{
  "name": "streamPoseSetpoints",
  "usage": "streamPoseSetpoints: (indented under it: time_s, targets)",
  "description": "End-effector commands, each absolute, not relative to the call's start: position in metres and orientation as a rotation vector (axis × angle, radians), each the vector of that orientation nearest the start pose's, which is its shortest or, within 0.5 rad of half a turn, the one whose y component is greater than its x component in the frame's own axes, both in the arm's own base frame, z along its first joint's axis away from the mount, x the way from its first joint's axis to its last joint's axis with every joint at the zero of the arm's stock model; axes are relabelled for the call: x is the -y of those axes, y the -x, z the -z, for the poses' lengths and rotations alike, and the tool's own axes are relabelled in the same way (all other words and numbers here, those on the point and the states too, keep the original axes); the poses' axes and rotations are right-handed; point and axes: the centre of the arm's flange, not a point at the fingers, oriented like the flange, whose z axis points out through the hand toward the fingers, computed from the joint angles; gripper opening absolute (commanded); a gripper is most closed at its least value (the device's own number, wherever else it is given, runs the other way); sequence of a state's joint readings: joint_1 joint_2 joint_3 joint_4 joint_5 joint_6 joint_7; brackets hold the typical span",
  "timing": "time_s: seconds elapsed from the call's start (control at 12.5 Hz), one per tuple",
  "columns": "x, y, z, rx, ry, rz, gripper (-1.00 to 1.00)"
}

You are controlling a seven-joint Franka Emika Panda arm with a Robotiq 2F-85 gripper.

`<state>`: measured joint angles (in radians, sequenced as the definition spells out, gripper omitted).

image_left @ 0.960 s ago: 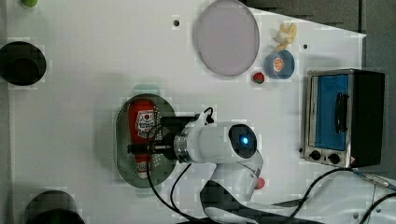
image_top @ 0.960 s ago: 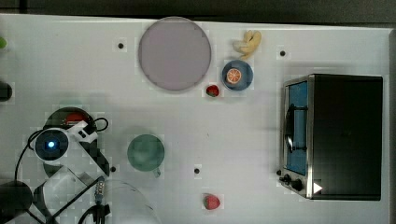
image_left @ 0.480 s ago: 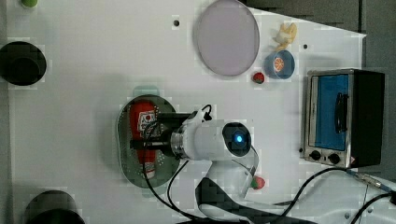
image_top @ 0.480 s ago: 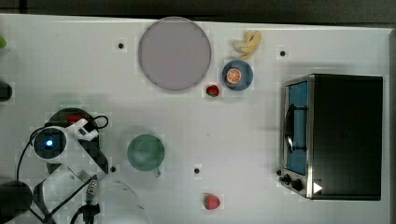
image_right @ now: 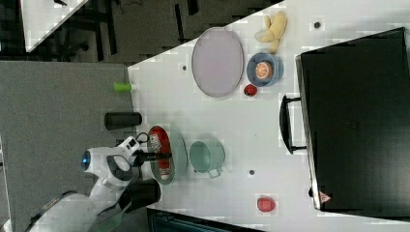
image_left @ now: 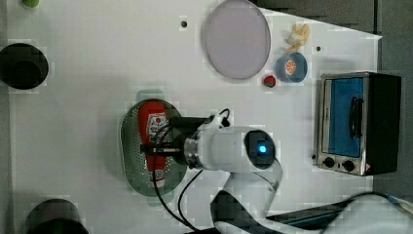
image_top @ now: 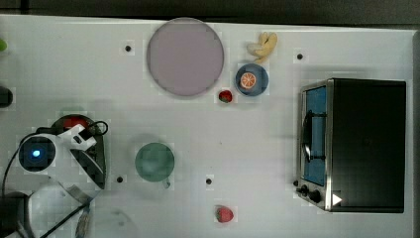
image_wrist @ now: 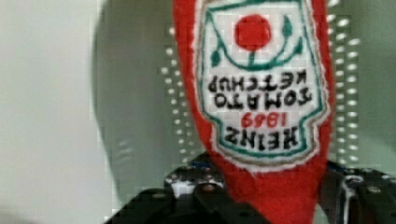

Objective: Pick ketchup from strainer and place it on the table

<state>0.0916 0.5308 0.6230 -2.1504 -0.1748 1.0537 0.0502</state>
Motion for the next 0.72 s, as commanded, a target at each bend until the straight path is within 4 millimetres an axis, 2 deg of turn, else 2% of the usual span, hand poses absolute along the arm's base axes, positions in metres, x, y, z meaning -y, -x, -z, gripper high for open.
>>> streamPoseSetpoints:
  time_s: [0.08, 0.24, 0.4, 0.56, 0.72]
  targets:
    - [-0.376, -0.457, -0.312, -0.226, 2.915, 0.032, 0.12]
    - [-0.347, -0.469, -0.352, -0.353, 2.941, 0.027, 0.12]
    - [-0.307, -0.483, -0.379, -0.482, 2.97, 0.017, 0.12]
    - [-0.262, -0.501, -0.399, -0.582, 2.984, 0.052, 0.12]
    - [-0.213, -0.517, -0.406, -0.705, 2.988, 0.048, 0.12]
